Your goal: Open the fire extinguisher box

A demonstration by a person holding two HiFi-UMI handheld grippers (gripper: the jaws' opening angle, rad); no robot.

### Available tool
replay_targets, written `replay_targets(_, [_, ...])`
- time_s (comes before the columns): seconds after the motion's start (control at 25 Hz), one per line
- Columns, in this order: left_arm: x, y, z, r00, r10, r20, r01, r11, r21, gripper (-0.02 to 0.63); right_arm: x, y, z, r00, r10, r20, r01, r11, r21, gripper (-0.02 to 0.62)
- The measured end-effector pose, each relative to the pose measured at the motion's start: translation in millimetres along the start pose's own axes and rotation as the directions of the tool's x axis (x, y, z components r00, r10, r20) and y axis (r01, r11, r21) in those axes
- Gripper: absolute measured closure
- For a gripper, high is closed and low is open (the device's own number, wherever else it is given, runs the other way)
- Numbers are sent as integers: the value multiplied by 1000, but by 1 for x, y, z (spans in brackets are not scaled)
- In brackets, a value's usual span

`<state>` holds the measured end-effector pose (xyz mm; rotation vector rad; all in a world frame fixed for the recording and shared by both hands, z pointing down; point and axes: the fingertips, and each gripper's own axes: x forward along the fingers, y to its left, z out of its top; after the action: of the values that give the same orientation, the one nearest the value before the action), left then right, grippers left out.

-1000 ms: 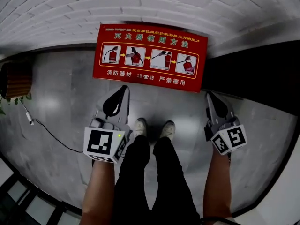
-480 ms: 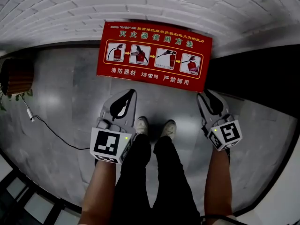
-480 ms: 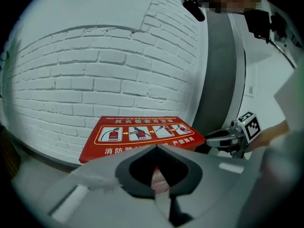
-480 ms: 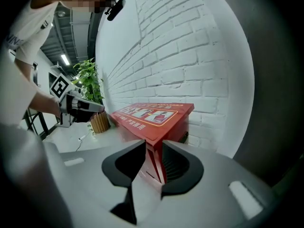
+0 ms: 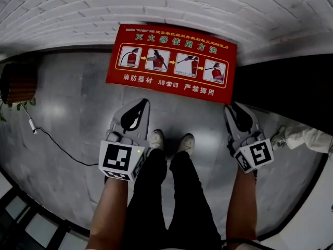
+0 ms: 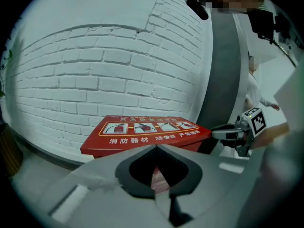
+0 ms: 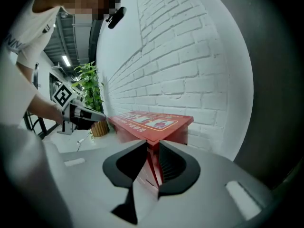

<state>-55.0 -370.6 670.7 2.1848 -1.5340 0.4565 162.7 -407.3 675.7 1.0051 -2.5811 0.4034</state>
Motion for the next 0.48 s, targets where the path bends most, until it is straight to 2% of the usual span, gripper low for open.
replay_targets(0.16, [-1,-2,1,1000,-6,16,6,1000,30,601,-15,4,37,995,-5,96,5,1000,-4,515])
replay_targets(0.32, [2,-5,28,1000,-6,24,7,1000,-14,602,-19,-19,115,989,12,145,-15,1000,15,518])
replay_targets(0.48, [3,3,44,999,-3,36,4,1000,-21,601,-9,-39,164,984,4,178,-5,1000,8,520])
